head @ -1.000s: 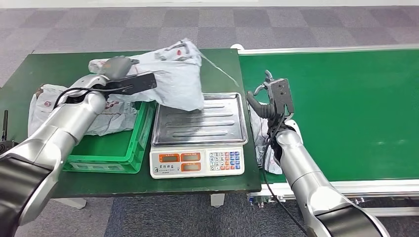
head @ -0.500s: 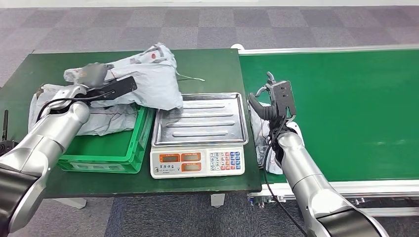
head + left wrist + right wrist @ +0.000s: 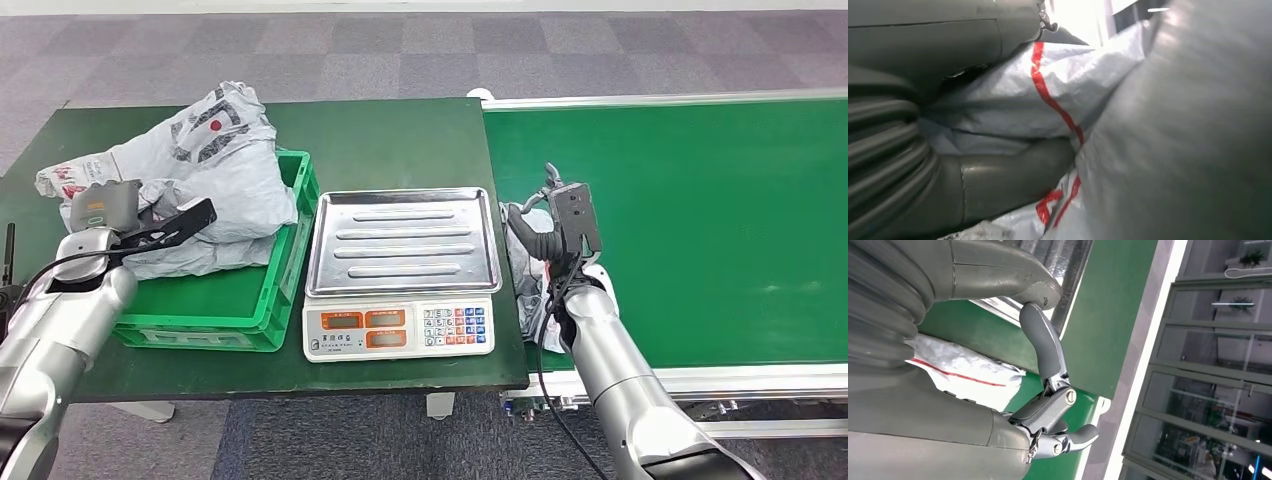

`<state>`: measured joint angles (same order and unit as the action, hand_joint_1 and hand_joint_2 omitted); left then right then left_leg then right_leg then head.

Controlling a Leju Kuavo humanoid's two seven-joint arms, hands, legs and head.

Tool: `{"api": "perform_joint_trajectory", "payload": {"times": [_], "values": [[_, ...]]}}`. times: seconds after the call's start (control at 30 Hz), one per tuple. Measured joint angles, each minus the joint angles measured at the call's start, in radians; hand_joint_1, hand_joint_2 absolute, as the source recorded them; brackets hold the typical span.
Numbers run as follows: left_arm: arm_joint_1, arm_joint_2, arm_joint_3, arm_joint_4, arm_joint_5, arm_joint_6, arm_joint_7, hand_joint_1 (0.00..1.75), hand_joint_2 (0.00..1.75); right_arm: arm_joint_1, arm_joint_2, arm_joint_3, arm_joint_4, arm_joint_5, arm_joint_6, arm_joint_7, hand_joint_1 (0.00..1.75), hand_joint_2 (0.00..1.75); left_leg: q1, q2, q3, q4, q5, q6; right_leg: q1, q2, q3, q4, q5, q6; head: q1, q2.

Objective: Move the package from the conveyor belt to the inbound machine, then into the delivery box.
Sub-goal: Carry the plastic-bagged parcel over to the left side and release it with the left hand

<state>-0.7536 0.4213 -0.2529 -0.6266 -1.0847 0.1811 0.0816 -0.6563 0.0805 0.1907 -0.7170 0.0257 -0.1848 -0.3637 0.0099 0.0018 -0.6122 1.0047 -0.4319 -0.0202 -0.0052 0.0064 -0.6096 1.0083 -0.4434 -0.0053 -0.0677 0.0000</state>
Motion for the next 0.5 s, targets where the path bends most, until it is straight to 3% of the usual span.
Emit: {"api": "perform_joint_trajectory", "payload": {"times": [0.27, 0.4, 0.5], "values": [[0.059, -0.039, 0.123, -0.096, 0.178, -0.116, -0.214, 0.00, 1.75, 0.011, 0.000, -0.013, -0.017, 0.008, -0.004, 0.003, 0.00, 1.75, 0.000, -0.001, 0.000, 0.000, 0.000, 0.000, 0.000, -0.001, 0.000, 0.000, 0.000, 0.000, 0.000, 0.000], [0.084, -0.106, 0.157, -0.191, 0.453, -0.274, -0.340, 0.00, 1.75, 0.011, 0.000, -0.014, -0.017, 0.008, -0.001, 0.003, 0.00, 1.75, -0.001, -0.003, 0.000, 0.001, 0.000, 0.000, 0.000, -0.003, 0.001, 0.000, 0.000, 0.000, 0.000, 0.000], [0.107, -0.163, 0.174, -0.275, 0.692, -0.353, -0.377, 0.00, 1.75, 0.006, 0.001, -0.010, -0.016, 0.015, 0.011, 0.007, 0.00, 1.75, -0.001, -0.003, 0.000, 0.001, 0.000, 0.000, -0.001, -0.003, 0.001, 0.000, 0.001, 0.001, 0.000, 0.000]]}}
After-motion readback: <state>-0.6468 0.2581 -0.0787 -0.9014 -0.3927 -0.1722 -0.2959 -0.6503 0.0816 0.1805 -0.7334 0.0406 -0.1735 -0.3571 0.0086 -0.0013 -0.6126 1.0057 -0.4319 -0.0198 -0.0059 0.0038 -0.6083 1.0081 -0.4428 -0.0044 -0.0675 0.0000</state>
